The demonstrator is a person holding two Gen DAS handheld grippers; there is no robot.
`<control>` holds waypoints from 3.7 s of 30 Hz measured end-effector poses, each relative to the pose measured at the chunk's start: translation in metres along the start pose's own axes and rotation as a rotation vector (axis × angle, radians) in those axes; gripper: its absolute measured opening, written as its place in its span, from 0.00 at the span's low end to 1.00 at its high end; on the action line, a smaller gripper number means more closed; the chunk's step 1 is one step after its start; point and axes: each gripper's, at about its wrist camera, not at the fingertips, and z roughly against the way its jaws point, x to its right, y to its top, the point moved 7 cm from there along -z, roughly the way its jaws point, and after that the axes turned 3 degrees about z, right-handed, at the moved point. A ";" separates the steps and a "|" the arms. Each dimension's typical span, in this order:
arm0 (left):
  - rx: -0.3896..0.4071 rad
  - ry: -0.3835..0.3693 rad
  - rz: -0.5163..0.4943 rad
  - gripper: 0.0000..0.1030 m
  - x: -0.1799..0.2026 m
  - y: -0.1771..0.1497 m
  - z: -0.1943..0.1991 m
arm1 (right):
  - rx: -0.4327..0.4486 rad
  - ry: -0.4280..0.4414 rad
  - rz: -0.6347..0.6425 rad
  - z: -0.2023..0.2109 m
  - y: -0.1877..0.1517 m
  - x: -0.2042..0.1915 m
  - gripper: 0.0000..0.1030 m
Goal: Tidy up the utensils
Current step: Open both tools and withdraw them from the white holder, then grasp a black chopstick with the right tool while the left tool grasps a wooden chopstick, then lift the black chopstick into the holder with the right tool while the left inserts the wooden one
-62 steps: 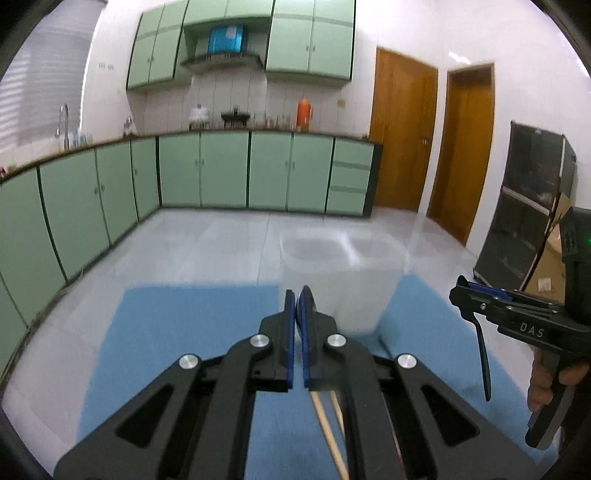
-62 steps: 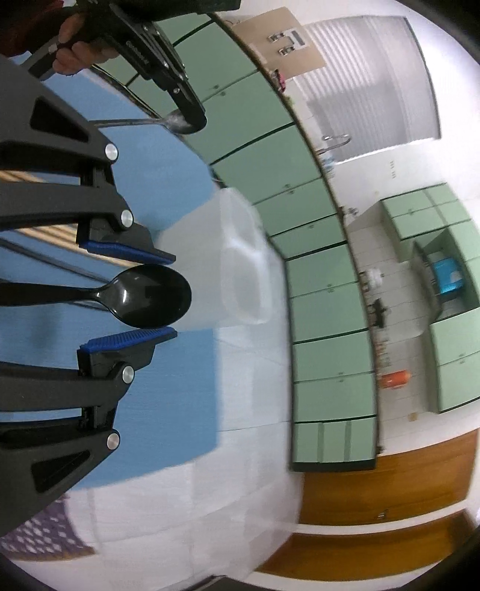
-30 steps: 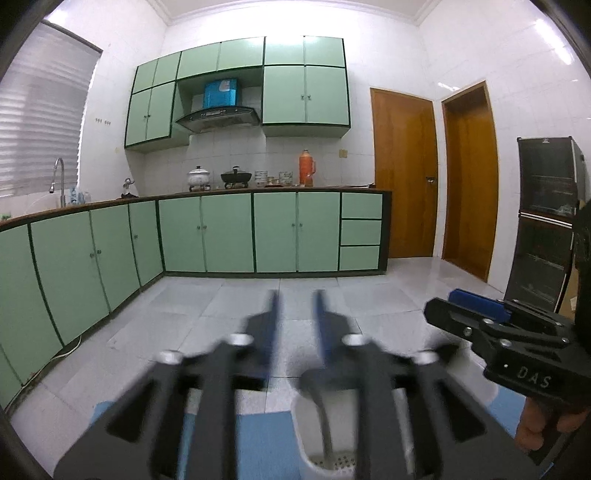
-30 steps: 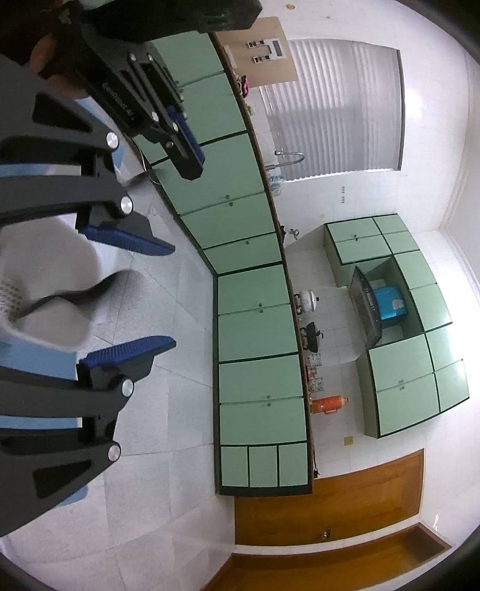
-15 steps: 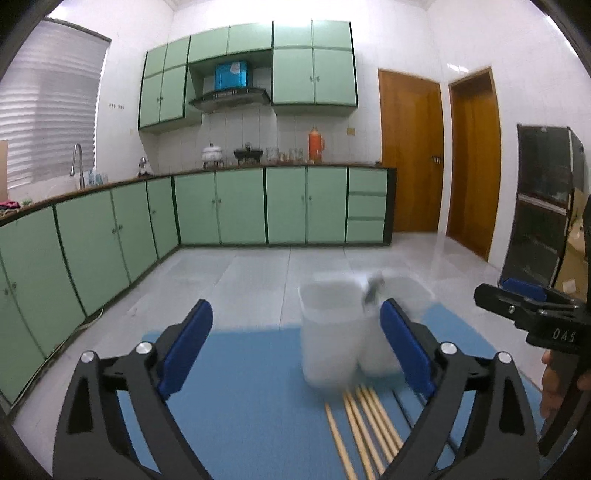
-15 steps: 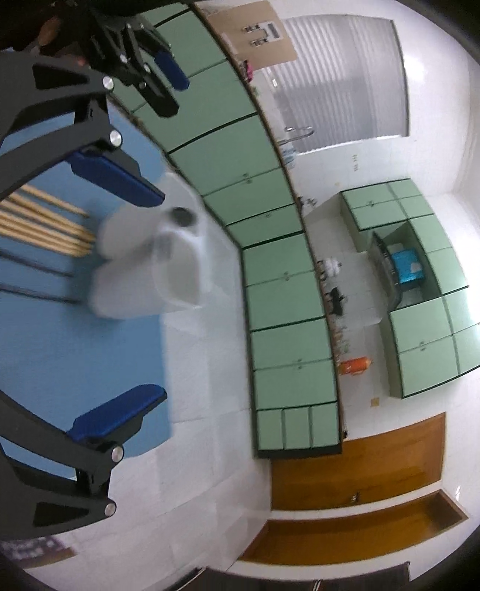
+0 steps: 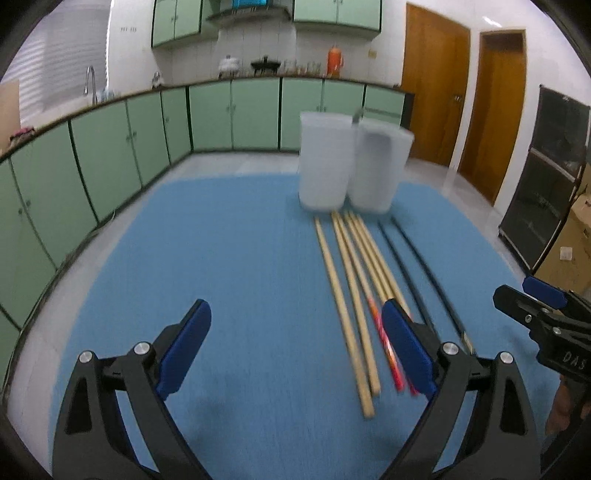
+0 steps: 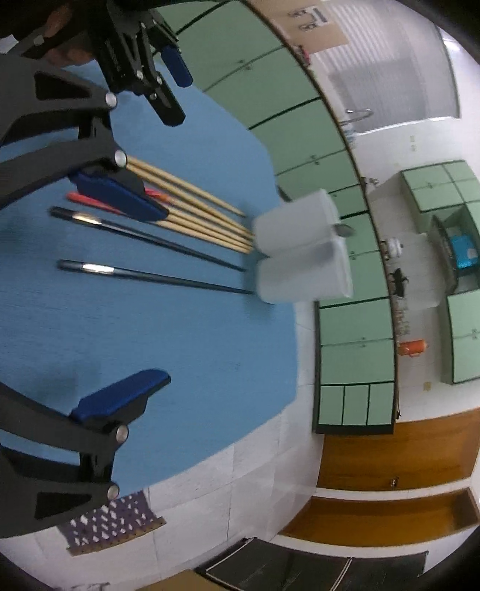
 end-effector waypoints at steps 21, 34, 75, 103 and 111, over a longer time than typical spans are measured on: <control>-0.183 -0.024 -0.031 0.53 0.027 -0.061 -0.004 | -0.107 0.047 -0.011 0.005 -0.042 -0.013 0.45; -0.177 0.006 -0.017 0.34 0.019 -0.055 -0.004 | -0.148 0.042 0.033 -0.003 -0.054 -0.024 0.37; 0.054 -0.052 -0.078 0.06 0.032 0.045 0.079 | 0.038 -0.005 0.067 0.065 0.038 -0.001 0.06; 0.202 -0.182 -0.075 0.06 0.039 0.201 0.095 | 0.080 0.144 0.245 0.076 0.202 -0.022 0.06; 0.327 -0.188 -0.082 0.06 0.049 0.254 0.117 | 0.194 0.154 0.253 0.100 0.269 -0.026 0.06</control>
